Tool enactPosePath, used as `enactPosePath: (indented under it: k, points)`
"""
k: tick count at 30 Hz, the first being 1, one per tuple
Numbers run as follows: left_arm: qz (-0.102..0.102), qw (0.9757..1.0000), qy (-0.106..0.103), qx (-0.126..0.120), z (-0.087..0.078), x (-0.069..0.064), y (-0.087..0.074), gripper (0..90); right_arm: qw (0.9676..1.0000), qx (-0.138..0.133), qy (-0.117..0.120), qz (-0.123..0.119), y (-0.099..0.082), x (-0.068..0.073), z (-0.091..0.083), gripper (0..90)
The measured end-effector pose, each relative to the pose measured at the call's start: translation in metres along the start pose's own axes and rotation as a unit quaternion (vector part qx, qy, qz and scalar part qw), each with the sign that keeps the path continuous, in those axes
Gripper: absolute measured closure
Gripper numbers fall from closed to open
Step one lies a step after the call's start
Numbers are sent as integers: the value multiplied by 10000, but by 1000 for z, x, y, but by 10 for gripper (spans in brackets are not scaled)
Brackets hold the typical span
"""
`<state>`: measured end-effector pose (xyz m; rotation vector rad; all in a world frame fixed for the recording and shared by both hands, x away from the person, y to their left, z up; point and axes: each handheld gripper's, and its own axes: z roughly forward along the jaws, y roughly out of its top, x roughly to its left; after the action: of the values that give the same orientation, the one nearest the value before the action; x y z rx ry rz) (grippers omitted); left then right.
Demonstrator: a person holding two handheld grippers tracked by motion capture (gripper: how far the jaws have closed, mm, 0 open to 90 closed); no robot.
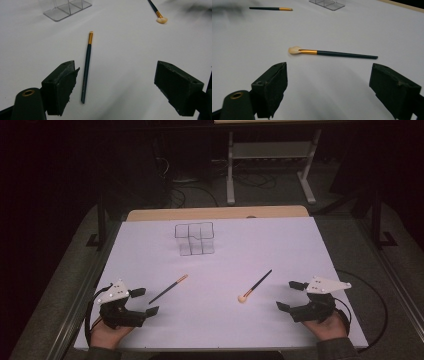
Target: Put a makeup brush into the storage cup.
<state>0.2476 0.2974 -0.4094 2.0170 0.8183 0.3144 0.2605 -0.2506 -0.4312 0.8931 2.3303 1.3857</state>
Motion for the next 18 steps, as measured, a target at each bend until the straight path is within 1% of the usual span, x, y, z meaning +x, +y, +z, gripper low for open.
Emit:
enactPosePath:
  k: [3,7,9,10,15,17,18]
  points:
    - [-32,10000,-3,-10,1,0,0,170,10000,26,15,-9,0,-1,1,140]
    - [-8,10000,-21,-8,1,0,-1,188,10000,47,19,-12,0,-1,2,140]
    - [1,10000,-14,0,0,0,0,188,10000,55,11,-22,0,-1,2,140]
    - [-37,10000,-9,-3,0,-1,-1,188,10000,63,7,-19,0,0,2,140]
    - [-15,10000,20,3,0,-1,0,194,10000,46,18,-49,1,0,2,140]
    - [88,9999,54,90,1,-1,1,196,10000,63,15,-42,1,0,3,140]
    - [61,9999,54,120,2,-2,0,201,10000,76,24,-29,1,0,3,140]
